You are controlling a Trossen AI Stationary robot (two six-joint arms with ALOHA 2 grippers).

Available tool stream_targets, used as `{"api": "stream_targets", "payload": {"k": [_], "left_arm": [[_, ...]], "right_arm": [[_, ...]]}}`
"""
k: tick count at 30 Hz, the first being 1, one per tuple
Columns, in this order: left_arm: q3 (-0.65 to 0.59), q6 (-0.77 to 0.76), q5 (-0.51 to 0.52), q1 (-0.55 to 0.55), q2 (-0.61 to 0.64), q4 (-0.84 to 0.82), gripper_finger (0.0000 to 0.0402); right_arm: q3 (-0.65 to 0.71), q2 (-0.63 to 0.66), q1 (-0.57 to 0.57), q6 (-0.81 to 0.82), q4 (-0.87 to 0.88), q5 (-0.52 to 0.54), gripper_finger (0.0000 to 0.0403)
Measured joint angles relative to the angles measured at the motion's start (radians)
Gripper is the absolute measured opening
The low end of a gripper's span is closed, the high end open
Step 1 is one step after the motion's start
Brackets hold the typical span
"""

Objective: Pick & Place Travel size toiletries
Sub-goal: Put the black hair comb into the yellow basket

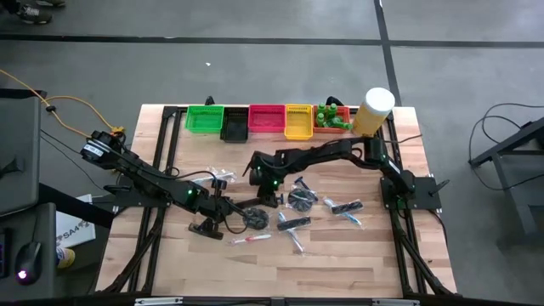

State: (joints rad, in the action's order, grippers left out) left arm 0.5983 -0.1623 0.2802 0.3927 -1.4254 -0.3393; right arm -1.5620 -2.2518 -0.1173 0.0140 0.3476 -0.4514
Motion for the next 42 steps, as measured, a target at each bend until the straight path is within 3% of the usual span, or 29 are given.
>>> {"api": "stream_targets", "payload": {"k": [12,19,25,42], "left_arm": [[0.000,-0.003,0.003,0.000,0.000,0.000,0.0000],[0.000,-0.003,0.003,0.000,0.000,0.001,0.0000],[0.000,-0.003,0.003,0.000,0.000,0.001,0.0000],[0.000,-0.003,0.002,0.000,0.000,0.017,0.0000]], "right_arm": [[0.000,0.059,0.100,-0.228,-0.004,0.310,0.0194],[-0.002,0.059,0.132,-0.272,-0.046,0.337,0.0224],[-0.085,0.058,0.160,-0.273,-0.042,0.326,0.0250],[-0.090,-0.010,0.168,-0.306,-0.149,0.334,0.0252]]}}
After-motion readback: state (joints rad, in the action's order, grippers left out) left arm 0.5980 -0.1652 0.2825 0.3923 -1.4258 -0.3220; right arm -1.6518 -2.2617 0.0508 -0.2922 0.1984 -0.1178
